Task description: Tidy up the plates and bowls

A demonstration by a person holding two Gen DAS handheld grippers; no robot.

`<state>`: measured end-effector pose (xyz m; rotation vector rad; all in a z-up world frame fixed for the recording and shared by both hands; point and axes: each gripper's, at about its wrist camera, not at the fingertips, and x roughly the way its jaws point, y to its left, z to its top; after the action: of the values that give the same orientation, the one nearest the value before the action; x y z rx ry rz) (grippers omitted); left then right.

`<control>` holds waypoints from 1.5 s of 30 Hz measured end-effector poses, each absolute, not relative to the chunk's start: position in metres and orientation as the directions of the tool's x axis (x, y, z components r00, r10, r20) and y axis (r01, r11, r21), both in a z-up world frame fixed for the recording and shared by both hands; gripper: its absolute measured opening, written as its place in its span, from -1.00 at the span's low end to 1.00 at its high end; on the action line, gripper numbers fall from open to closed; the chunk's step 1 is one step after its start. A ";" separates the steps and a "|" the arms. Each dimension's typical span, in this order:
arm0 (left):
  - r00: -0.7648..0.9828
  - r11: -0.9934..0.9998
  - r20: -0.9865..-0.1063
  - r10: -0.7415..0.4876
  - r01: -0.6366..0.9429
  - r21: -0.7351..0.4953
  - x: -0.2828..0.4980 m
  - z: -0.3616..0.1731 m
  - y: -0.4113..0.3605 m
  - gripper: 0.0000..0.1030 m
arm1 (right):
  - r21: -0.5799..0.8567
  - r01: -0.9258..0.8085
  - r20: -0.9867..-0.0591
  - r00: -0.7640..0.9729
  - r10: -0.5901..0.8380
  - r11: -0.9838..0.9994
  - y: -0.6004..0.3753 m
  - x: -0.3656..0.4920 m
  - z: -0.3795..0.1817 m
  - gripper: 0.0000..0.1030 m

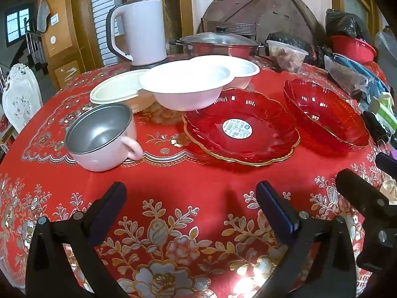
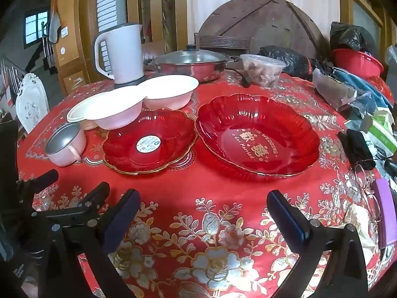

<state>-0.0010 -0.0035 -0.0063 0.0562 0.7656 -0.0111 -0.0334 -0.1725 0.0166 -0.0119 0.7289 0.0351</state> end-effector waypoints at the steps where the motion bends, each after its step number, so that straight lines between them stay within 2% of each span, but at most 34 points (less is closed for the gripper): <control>1: 0.719 0.998 -0.694 0.009 0.032 0.046 0.000 -0.006 -0.003 1.00 | 0.003 -0.036 -0.665 0.746 0.029 0.999 -0.173 -0.034 0.017 0.99; 29: 0.715 0.999 -0.699 -0.002 0.035 0.033 -0.002 -0.001 -0.008 1.00 | 0.035 -0.010 -0.672 0.740 0.031 0.999 -0.188 -0.035 0.019 0.99; 39: 0.730 0.996 -0.683 -0.025 0.076 0.045 0.007 0.030 -0.036 1.00 | 0.025 0.038 -0.651 0.759 -0.013 0.999 -0.217 -0.035 0.039 0.99; 45: 0.682 0.990 -0.721 -0.122 0.135 -0.040 0.030 0.050 -0.053 1.00 | 0.012 0.087 -0.644 0.763 -0.059 0.996 -0.245 -0.025 0.056 0.99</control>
<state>0.0300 -0.0532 0.0497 0.0170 0.8071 -0.1442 -0.0251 -0.2446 0.0558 0.0420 0.6989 -0.0791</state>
